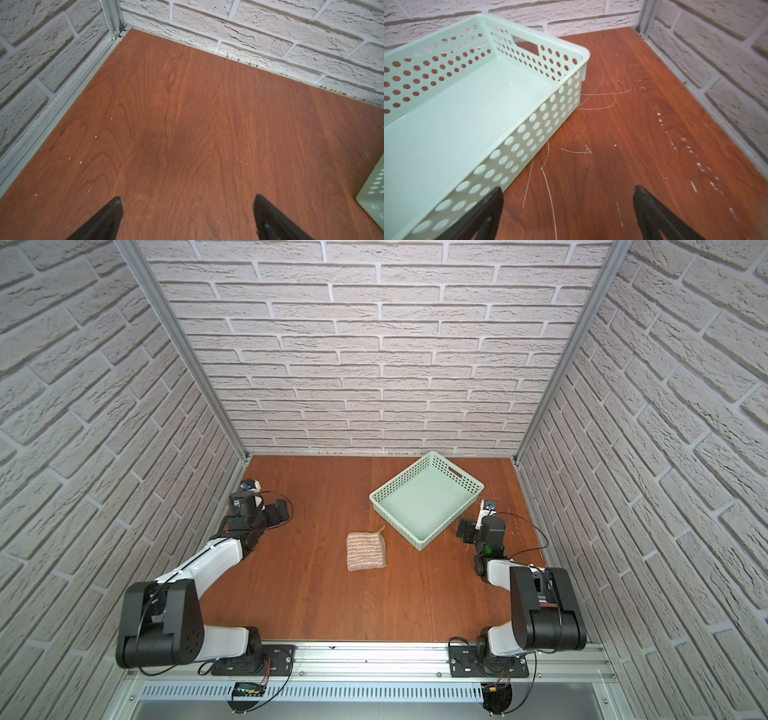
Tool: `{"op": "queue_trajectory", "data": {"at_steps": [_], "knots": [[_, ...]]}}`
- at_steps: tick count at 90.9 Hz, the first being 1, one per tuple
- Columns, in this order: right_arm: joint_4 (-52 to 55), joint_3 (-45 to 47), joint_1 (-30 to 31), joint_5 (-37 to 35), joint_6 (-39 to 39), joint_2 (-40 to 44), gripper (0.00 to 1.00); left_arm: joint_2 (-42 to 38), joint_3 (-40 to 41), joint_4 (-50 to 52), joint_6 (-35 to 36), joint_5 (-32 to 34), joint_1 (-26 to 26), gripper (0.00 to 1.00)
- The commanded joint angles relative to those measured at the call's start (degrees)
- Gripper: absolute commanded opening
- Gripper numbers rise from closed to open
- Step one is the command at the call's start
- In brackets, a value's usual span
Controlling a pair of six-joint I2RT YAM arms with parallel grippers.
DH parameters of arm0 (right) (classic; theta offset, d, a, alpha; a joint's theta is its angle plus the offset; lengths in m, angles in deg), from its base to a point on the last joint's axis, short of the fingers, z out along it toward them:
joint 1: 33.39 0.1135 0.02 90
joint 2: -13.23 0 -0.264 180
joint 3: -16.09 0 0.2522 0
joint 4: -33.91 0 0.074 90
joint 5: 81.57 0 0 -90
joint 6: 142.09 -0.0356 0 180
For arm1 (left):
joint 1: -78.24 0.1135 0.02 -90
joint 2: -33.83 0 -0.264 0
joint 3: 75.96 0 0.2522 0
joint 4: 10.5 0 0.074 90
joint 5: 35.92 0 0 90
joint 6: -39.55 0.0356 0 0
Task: Fold the square dishcloth
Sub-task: Reset both arms
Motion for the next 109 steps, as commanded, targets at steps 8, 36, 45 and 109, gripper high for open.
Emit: {"op": "queue_trajectory", "data": {"at_steps": [8, 36, 45, 109], "knots": [[-6.89, 0.39, -0.32, 6.71, 2.67, -1.27, 0.99, 0.65, 3.06, -6.45, 2.56, 0.93, 0.46, 0.98], [-9.83, 1.32, -0.28, 9.21, 3.81, -2.84, 0.99, -0.70, 9.15, -14.87, 8.69, 5.42, -2.09, 0.98], [-9.80, 1.25, -0.30, 9.17, 3.74, -2.90, 0.99, -0.96, 10.93, -18.51, 10.24, 5.59, -2.86, 0.98], [-9.48, 1.09, -0.08, 8.89, 3.74, -2.99, 0.99, 7.73, 15.03, -33.58, 12.40, 8.28, -3.96, 0.98]]}}
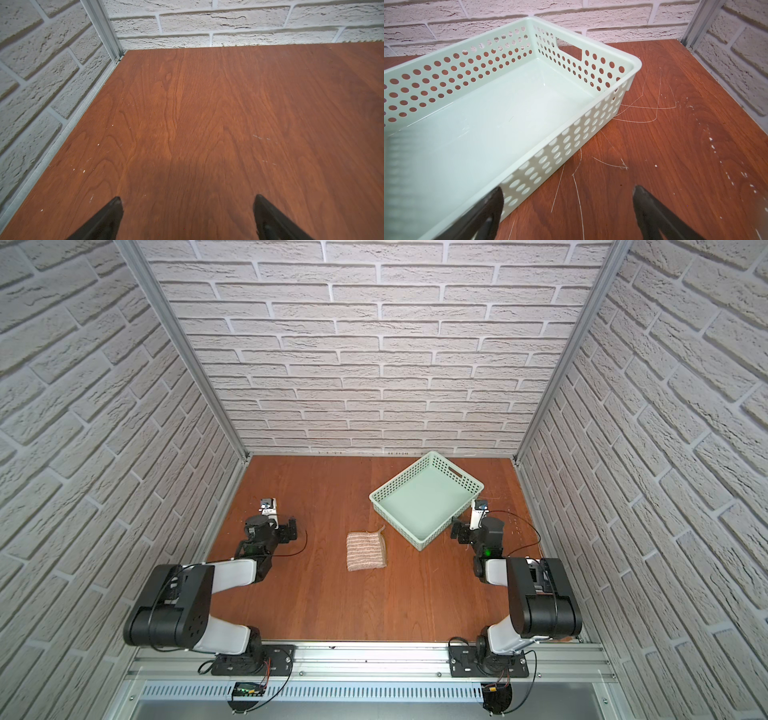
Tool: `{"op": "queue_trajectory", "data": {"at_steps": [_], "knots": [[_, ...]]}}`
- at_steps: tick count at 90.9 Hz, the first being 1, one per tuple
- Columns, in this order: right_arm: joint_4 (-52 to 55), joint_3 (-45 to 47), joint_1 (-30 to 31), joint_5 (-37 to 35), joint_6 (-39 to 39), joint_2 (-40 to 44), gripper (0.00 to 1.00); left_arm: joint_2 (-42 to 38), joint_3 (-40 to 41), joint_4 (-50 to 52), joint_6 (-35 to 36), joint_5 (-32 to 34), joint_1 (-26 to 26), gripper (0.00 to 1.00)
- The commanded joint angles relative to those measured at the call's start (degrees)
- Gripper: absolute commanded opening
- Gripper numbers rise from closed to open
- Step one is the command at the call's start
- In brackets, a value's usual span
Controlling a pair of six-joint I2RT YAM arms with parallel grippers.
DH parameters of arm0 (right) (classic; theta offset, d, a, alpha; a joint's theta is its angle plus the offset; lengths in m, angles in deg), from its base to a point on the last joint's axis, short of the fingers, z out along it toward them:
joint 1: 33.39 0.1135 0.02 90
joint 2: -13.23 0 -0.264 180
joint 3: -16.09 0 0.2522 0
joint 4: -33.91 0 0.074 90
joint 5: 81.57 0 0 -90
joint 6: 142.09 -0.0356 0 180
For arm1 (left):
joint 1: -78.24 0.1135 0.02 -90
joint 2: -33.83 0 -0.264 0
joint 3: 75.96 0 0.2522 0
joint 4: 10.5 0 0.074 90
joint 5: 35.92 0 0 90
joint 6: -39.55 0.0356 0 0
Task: Fold the square dishcloth
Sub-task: Reset both arms
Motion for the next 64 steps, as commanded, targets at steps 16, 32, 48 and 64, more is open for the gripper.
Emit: {"op": "queue_trajectory", "data": {"at_steps": [16, 32, 48, 64], "knots": [[-2.85, 0.26, -0.02, 0.34, 0.27, -0.32, 0.99, 2.65, -3.92, 0.38, -2.87, -3.54, 4.16, 0.98], [-2.85, 0.27, -0.09, 0.28, 0.26, -0.32, 0.99, 2.73, -3.90, 0.28, -2.76, -2.91, 3.90, 0.98], [-2.80, 0.23, -0.03, 0.31, 0.29, -0.32, 0.99, 2.70, -4.09, 0.58, -3.17, -3.82, 4.43, 0.98], [-2.74, 0.19, 0.05, 0.20, 0.40, -0.32, 0.99, 2.67, -3.94, 0.43, -3.31, -4.21, 4.67, 0.98]]}}
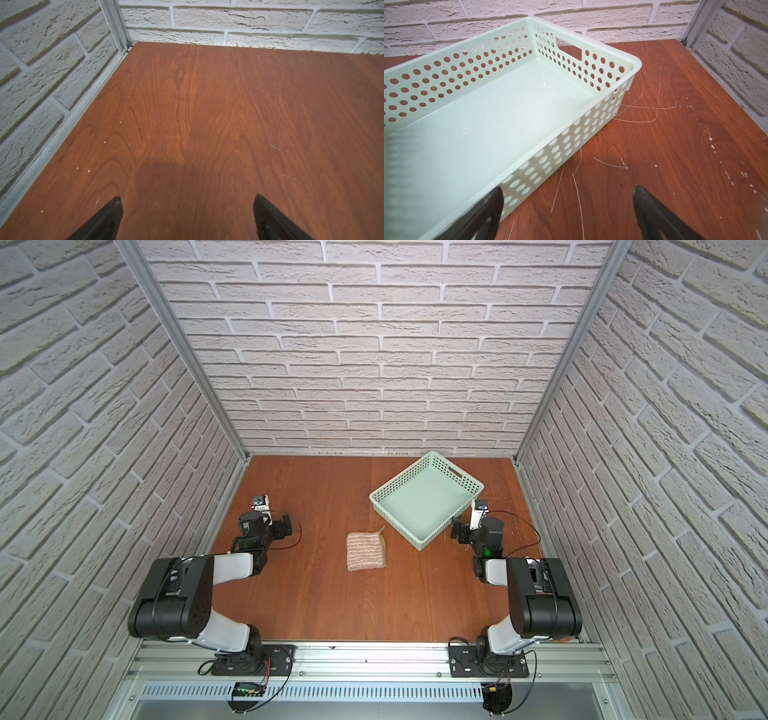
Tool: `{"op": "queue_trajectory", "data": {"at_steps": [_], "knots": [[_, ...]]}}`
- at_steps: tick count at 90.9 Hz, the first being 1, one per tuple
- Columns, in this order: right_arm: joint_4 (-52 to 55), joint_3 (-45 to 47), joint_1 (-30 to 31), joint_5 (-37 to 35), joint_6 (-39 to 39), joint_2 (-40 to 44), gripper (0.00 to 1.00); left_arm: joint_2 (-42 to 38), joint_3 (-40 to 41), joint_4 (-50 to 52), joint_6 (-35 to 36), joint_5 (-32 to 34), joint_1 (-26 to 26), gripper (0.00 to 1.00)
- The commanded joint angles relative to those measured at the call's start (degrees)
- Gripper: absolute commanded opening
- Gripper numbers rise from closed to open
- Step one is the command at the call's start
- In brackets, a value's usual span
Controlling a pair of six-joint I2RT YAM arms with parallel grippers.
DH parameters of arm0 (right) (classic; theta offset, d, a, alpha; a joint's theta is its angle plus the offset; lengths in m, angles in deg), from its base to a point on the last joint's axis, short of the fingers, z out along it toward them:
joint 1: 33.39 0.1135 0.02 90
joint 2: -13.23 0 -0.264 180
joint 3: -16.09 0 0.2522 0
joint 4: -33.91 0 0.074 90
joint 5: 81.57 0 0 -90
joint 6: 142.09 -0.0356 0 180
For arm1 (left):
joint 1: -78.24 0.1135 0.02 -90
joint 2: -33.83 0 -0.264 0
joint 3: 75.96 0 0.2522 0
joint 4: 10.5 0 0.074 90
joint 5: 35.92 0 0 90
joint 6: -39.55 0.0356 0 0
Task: Fold the square dishcloth
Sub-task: Reset both arms
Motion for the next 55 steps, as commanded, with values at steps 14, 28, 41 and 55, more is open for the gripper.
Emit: {"op": "queue_trajectory", "data": {"at_steps": [14, 28, 41, 55], "knots": [[-2.72, 0.13, 0.12, -0.03, 0.39, -0.32, 0.99, 0.25, -0.90, -1.07, -0.67, -0.87, 0.37, 0.98], [-2.62, 0.18, 0.21, -0.07, 0.39, -0.32, 0.99, 0.29, -0.90, -1.07, -0.67, -0.80, 0.39, 0.98], [-2.54, 0.08, 0.22, -0.18, 0.43, -0.32, 0.99, 0.26, -0.90, -1.07, -0.66, -0.86, 0.39, 0.98], [-2.53, 0.11, 0.25, -0.29, 0.49, -0.32, 0.99, 0.29, -0.90, -1.07, -0.66, -0.81, 0.34, 0.98]]}}
